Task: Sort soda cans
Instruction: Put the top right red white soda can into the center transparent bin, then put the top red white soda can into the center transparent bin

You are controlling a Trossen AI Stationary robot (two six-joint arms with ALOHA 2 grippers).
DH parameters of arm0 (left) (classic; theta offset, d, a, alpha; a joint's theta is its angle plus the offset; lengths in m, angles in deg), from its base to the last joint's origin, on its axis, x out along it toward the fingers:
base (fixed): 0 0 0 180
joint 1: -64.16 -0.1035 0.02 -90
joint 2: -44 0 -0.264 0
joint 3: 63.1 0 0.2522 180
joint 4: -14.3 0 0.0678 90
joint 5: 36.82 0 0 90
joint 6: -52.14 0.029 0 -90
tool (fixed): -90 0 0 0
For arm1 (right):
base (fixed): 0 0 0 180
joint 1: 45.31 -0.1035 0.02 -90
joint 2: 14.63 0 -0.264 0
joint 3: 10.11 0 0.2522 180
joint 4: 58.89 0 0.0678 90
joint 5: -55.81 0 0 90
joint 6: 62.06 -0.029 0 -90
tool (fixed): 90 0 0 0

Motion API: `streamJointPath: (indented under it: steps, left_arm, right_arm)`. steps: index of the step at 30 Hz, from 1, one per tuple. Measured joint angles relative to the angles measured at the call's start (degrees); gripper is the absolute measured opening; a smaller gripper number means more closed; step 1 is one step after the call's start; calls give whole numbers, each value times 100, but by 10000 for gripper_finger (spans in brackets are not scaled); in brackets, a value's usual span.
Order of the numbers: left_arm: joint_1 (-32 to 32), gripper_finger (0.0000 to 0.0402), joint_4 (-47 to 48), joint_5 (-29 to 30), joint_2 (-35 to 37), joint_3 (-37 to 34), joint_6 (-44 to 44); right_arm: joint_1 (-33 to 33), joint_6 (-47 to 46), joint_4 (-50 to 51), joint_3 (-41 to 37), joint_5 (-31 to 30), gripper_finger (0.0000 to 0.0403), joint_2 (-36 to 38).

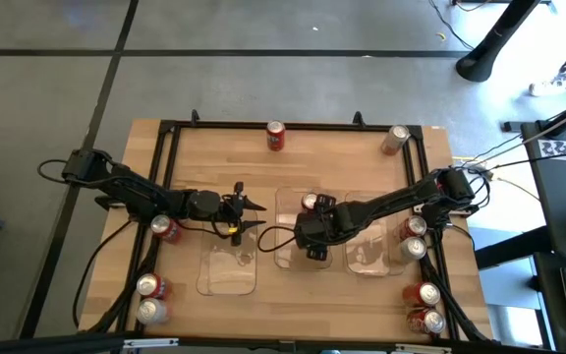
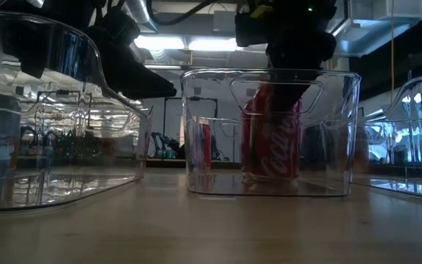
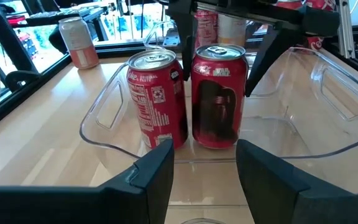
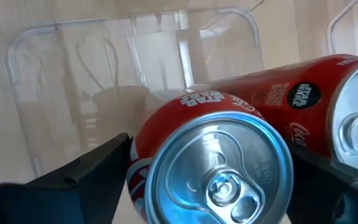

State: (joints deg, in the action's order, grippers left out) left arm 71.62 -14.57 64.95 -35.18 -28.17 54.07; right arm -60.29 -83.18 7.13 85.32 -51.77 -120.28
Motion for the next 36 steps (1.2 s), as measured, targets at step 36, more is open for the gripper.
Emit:
streamJointPath:
  steps: [36]
  left_arm:
    - [0,164,118,0,1,0,-46]
  right_arm:
    - [0,-2663,3119,11,-84,385,1940]
